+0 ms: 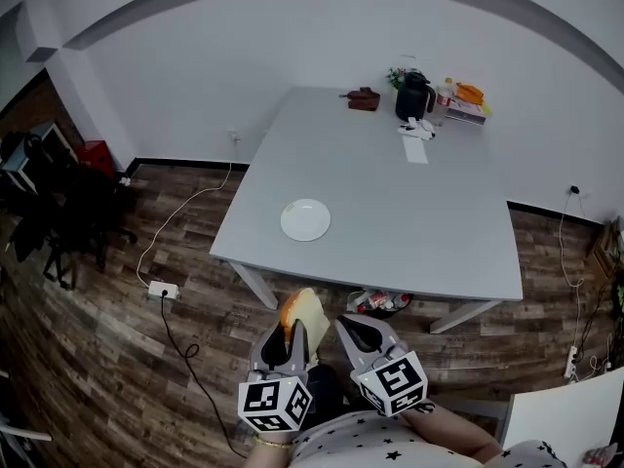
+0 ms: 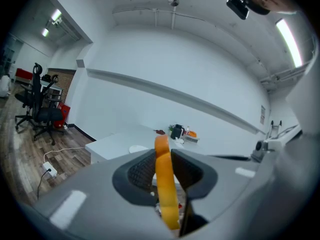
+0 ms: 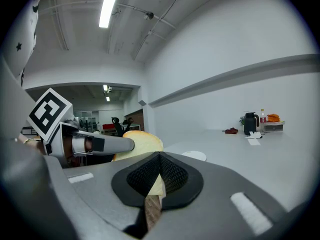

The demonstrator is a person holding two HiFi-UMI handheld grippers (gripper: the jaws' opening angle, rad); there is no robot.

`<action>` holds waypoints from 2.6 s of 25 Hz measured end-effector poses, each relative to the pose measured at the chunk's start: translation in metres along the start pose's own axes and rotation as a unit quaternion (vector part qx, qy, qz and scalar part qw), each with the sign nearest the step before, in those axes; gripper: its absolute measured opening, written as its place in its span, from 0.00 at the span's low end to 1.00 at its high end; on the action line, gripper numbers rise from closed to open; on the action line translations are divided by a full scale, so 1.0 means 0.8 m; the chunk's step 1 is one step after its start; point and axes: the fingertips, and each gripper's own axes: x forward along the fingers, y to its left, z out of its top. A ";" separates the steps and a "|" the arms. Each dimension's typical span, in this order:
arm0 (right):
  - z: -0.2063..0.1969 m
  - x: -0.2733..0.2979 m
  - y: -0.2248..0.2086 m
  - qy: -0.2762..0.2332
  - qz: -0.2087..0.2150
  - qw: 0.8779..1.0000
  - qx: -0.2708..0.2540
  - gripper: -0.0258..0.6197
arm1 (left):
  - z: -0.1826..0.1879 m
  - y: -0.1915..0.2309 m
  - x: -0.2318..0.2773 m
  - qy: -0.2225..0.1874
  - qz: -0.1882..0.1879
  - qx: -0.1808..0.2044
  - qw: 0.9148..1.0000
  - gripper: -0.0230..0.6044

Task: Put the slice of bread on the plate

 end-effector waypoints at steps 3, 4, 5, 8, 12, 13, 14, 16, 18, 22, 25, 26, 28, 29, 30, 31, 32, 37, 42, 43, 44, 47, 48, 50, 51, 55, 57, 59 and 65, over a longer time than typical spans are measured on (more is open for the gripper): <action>0.002 0.018 -0.014 0.001 -0.005 1.000 0.002 0.04 | 0.003 0.007 0.023 0.002 -0.005 0.001 1.000 0.19; 0.003 0.025 -0.020 0.000 -0.006 1.000 0.002 0.04 | 0.004 0.010 0.033 0.004 -0.007 0.002 1.000 0.19; 0.004 0.033 -0.026 0.000 -0.007 1.000 0.002 0.04 | 0.005 0.013 0.043 0.005 -0.009 0.002 1.000 0.19; 0.009 0.060 -0.046 0.000 -0.015 1.000 0.001 0.04 | 0.011 0.025 0.077 0.010 -0.016 0.005 1.000 0.19; 0.020 0.102 -0.076 0.005 -0.028 1.000 0.002 0.04 | 0.026 0.047 0.123 0.016 -0.023 0.002 1.000 0.19; 0.023 0.113 -0.084 0.007 -0.031 1.000 0.003 0.04 | 0.031 0.052 0.136 0.019 -0.025 -0.001 1.000 0.19; 0.027 0.123 -0.091 0.008 -0.033 0.999 0.004 0.04 | 0.034 0.058 0.149 0.022 -0.027 -0.003 0.999 0.19; 0.033 0.144 -0.104 0.011 -0.036 0.999 0.003 0.04 | 0.040 0.067 0.175 0.031 -0.035 -0.007 0.999 0.19; 0.038 0.165 -0.117 0.016 -0.039 0.999 0.003 0.04 | 0.042 0.075 0.200 0.044 -0.048 -0.020 0.998 0.19; 0.043 0.206 -0.142 0.026 -0.046 0.999 0.005 0.04 | 0.042 0.094 0.251 0.070 -0.069 -0.047 0.994 0.19; 0.047 0.235 -0.164 0.032 -0.056 0.998 0.010 0.04 | 0.040 0.110 0.292 0.088 -0.073 -0.037 0.993 0.19; 0.049 0.245 -0.171 0.034 -0.058 0.998 0.011 0.04 | 0.039 0.115 0.305 0.095 -0.074 -0.032 0.992 0.19; 0.049 0.265 -0.182 0.040 -0.062 0.997 0.014 0.04 | 0.036 0.124 0.330 0.108 -0.079 -0.027 0.991 0.19; 0.048 0.274 -0.187 0.043 -0.063 0.997 0.016 0.04 | 0.033 0.128 0.342 0.115 -0.081 -0.025 0.990 0.19; 0.048 0.282 -0.192 0.046 -0.065 0.997 0.017 0.04 | 0.029 0.132 0.354 0.122 -0.084 -0.023 0.989 0.19; 0.047 0.290 -0.197 0.050 -0.067 0.996 0.018 0.04 | 0.026 0.134 0.366 0.129 -0.088 -0.021 0.987 0.19; 0.046 0.298 -0.203 0.053 -0.069 0.996 0.019 0.04 | 0.021 0.136 0.378 0.137 -0.094 -0.020 0.986 0.19; 0.042 0.322 -0.230 0.063 -0.087 0.994 0.029 0.04 | 0.008 0.143 0.425 0.166 -0.118 -0.029 0.979 0.19; 0.037 0.339 -0.249 0.069 -0.103 0.992 0.036 0.04 | -0.006 0.164 0.454 0.194 -0.108 -0.014 0.975 0.21; 0.036 0.343 -0.252 0.070 -0.104 0.991 0.037 0.04 | -0.009 0.170 0.459 0.200 -0.104 -0.013 0.974 0.22; 0.036 0.347 -0.254 0.071 -0.105 0.991 0.038 0.04 | -0.013 0.175 0.462 0.206 -0.100 -0.013 0.973 0.22; 0.034 0.357 -0.259 0.075 -0.105 0.991 0.041 0.04 | -0.023 0.187 0.471 0.223 -0.089 -0.010 0.971 0.23; 0.034 0.361 -0.260 0.075 -0.104 0.991 0.042 0.04 | -0.026 0.190 0.473 0.228 -0.087 -0.007 0.970 0.23; 0.033 0.367 -0.262 0.077 -0.103 0.991 0.043 0.04 | -0.030 0.195 0.477 0.235 -0.083 0.001 0.968 0.24; 0.033 0.369 -0.263 0.078 -0.102 0.991 0.044 0.04 | -0.032 0.196 0.479 0.238 -0.081 0.004 0.968 0.24; 0.031 0.377 -0.264 0.080 -0.097 0.991 0.046 0.04 | -0.044 0.209 0.483 0.252 -0.060 0.025 0.966 0.25; 0.030 0.380 -0.264 0.081 -0.094 0.991 0.047 0.04 | -0.048 0.218 0.485 0.257 -0.042 0.053 0.964 0.28; 0.030 0.382 -0.264 0.081 -0.091 0.991 0.048 0.04 | -0.049 0.220 0.485 0.255 -0.036 0.076 0.963 0.29; 0.030 0.382 -0.257 0.078 -0.082 0.992 0.046 0.04 | -0.036 0.218 0.473 0.250 -0.028 0.093 0.963 0.26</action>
